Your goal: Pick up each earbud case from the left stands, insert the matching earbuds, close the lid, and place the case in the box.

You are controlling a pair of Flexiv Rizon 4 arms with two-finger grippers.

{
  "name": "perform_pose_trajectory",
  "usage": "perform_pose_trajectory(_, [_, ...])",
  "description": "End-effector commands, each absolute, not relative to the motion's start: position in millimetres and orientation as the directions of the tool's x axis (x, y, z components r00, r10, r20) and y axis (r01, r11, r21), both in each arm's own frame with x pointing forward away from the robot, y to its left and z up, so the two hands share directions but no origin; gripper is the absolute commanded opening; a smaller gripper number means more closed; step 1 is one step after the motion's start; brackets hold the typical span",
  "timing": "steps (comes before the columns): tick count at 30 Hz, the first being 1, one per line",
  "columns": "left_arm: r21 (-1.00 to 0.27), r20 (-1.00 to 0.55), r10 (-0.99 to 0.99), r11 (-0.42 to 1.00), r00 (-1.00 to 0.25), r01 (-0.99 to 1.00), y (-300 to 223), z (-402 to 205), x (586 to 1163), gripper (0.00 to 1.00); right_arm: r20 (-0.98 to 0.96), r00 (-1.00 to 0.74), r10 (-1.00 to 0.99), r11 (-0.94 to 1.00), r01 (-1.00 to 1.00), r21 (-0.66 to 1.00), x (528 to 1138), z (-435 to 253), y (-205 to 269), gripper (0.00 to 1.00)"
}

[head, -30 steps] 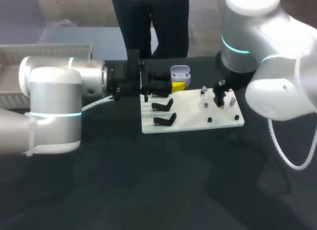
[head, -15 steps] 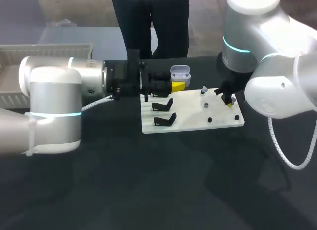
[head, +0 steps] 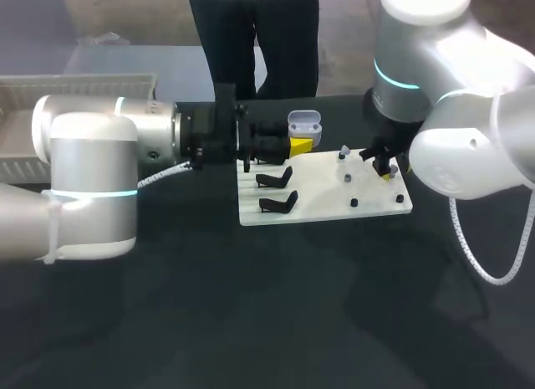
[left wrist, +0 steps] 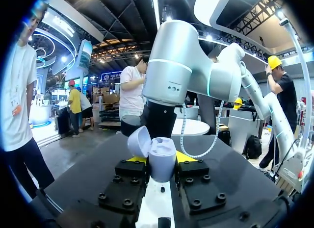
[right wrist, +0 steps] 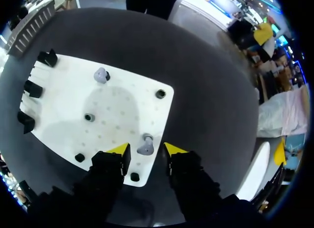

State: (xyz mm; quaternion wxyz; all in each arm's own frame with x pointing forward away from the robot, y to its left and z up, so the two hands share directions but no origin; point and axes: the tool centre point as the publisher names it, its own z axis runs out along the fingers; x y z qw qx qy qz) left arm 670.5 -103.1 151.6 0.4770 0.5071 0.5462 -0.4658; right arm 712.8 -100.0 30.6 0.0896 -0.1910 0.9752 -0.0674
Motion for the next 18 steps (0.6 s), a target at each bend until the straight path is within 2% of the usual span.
perform_pose_trajectory(1, [-0.020, -0.994, 0.103, 0.059, -0.026, 0.998, -103.2, 150.5, 668.7, 0.00, -0.142, -0.912, -0.384, 0.918, -0.361, -0.164, 714.7, 29.2, -98.4, 0.37])
perform_pose_trajectory(10, [-0.020, -0.994, 0.103, 0.059, -0.026, 0.998, -103.2, 150.5, 668.7, 0.00, -0.144, -0.915, -0.377, 0.921, -0.354, -0.164, 717.3, 27.8, -99.3, 0.35])
perform_pose_trajectory(18, [-0.020, -0.994, 0.103, 0.059, -0.026, 0.998, -103.2, 150.5, 668.7, 0.00, -0.141, -0.915, -0.379, 0.920, -0.355, -0.165, 718.1, 27.7, -98.7, 0.22])
